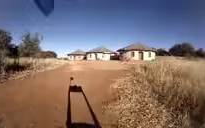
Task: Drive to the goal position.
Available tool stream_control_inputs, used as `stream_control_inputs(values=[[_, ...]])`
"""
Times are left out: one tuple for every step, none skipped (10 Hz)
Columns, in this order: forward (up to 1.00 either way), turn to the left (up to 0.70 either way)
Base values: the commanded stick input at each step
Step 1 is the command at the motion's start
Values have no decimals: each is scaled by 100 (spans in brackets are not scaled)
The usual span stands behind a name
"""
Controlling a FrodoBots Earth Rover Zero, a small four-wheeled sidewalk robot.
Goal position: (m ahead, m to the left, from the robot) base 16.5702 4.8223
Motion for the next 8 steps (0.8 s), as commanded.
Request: stream_control_inputs(values=[[50, 0], [50, 0], [50, 0], [50, 0], [50, 0], [50, 0], [50, 0], [50, 0]])
